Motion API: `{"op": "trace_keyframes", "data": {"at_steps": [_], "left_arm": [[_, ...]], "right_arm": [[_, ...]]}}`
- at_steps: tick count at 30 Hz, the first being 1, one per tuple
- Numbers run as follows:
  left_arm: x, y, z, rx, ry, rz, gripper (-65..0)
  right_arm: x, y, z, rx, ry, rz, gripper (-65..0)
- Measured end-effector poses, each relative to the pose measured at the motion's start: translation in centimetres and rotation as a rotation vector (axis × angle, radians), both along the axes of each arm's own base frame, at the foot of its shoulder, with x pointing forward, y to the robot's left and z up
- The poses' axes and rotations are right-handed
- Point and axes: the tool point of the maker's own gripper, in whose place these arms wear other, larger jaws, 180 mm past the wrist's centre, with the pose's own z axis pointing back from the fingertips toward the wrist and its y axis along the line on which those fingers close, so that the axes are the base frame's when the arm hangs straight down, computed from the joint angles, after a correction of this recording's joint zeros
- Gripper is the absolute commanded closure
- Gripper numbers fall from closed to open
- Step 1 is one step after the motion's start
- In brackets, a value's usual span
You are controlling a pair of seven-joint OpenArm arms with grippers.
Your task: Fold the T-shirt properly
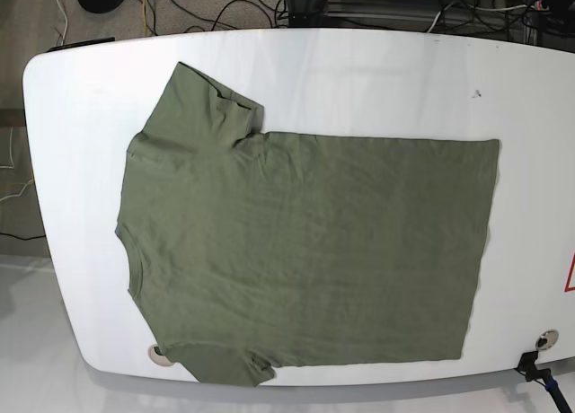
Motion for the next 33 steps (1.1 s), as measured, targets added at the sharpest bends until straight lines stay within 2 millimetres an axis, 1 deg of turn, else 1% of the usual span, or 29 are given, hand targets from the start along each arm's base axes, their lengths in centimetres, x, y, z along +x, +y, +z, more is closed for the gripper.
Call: {"op": "trace_keyframes", "data": {"at_steps": [1, 2, 3, 4, 5, 6, 7, 8, 9, 10, 11, 12, 13, 14, 15, 17, 18, 21, 25, 28, 30, 31, 32, 33], "left_arm": [[0.7, 0.4, 1.4, 0.015, -0.055, -0.009, 0.0], [0.2, 0.7, 1.4, 0.028, -0.004, -0.003, 0.0], [1.4, 0.1, 3.1, 0.01, -0.094, -0.023, 0.0], [1.3, 0.4, 3.2, 0.033, -0.069, -0.022, 0.0], [1.4, 0.3, 3.5, 0.028, -0.073, -0.022, 0.0], [1.7, 0.3, 4.1, 0.027, -0.083, -0.026, 0.0], [2.9, 0.4, 5.0, 0.025, -0.141, -0.027, 0.0], [2.5, 0.6, 4.4, 0.032, -0.107, -0.025, 0.0], [2.1, 0.6, 4.3, 0.033, -0.076, -0.029, 0.0], [2.8, 0.2, 5.3, 0.025, -0.126, -0.046, 0.0], [3.3, -0.2, 5.9, 0.011, -0.157, -0.06, 0.0], [2.9, -0.2, 6.2, 0.013, -0.135, -0.064, 0.0], [3.1, -0.3, 6.5, 0.014, -0.14, -0.068, 0.0], [3.4, -0.4, 7.0, 0.014, -0.153, -0.075, 0.0], [4.1, -0.6, 7.6, 0.012, -0.182, -0.082, 0.0], [5.3, -0.9, 8.3, 0.004, -0.219, -0.093, 0.0], [5.7, -1.0, 8.5, 0.003, -0.233, -0.095, 0.0], [6.3, -1.2, 9.0, 0.002, -0.251, -0.1, 0.0], [7.4, -1.4, 10.0, 0.001, -0.287, -0.115, 0.0], [8.8, -1.8, 10.9, -0.004, -0.331, -0.125, 0.0], [9.2, -1.7, 11.3, 0.0, -0.343, -0.128, 0.0], [10.1, -1.7, 11.9, 0.003, -0.373, -0.145, 0.0], [10.4, -1.7, 12.1, 0.004, -0.375, -0.147, 0.0], [11.6, -1.6, 12.9, 0.007, -0.418, -0.169, 0.0]], "right_arm": [[0.1, 0.2, 0.1, 0.005, -0.012, 0.003, 0.0], [0.5, 0.3, 0.4, 0.006, -0.013, 0.006, 0.0], [1.4, 0.3, 0.8, 0.009, -0.069, 0.018, 0.0], [0.8, 0.2, 1.0, 0.005, -0.028, 0.016, 0.0], [0.9, 0.1, 1.8, 0.005, -0.081, 0.022, 0.0], [0.2, -0.2, 2.0, -0.001, -0.052, 0.02, 0.0], [0.3, -0.3, 2.4, -0.006, -0.058, 0.018, 0.0], [1.1, -0.6, 2.9, -0.013, -0.078, 0.017, 0.0], [2.3, -0.8, 3.2, -0.015, -0.136, 0.023, 0.0], [1.4, -0.9, 2.4, -0.01, -0.099, 0.023, 0.0], [0.6, -1.1, 2.6, -0.02, -0.032, 0.014, 0.0], [2.2, -1.2, 3.7, -0.021, -0.135, 0.02, 0.0], [3.0, -1.2, 4.6, -0.016, -0.187, 0.026, 0.0], [2.2, -1.5, 4.9, -0.025, -0.124, 0.024, 0.0], [2.7, -1.8, 5.6, -0.034, -0.142, 0.032, 0.0], [5.3, -2.0, 7.3, -0.042, -0.224, 0.067, 0.0], [6.5, -1.9, 7.8, -0.043, -0.257, 0.08, 0.0], [9.4, -1.3, 9.5, -0.031, -0.341, 0.127, 0.0], [9.6, -1.5, 10.7, -0.031, -0.343, 0.163, 0.0], [11.3, -1.4, 11.5, -0.032, -0.401, 0.18, 0.0], [11.6, -1.5, 11.7, -0.037, -0.403, 0.188, 0.0], [11.8, -1.6, 11.9, -0.04, -0.404, 0.198, 0.0], [12.3, -1.4, 12.1, -0.039, -0.415, 0.201, 0.0], [13.4, -1.2, 12.7, -0.037, -0.455, 0.21, 0.0]]}}
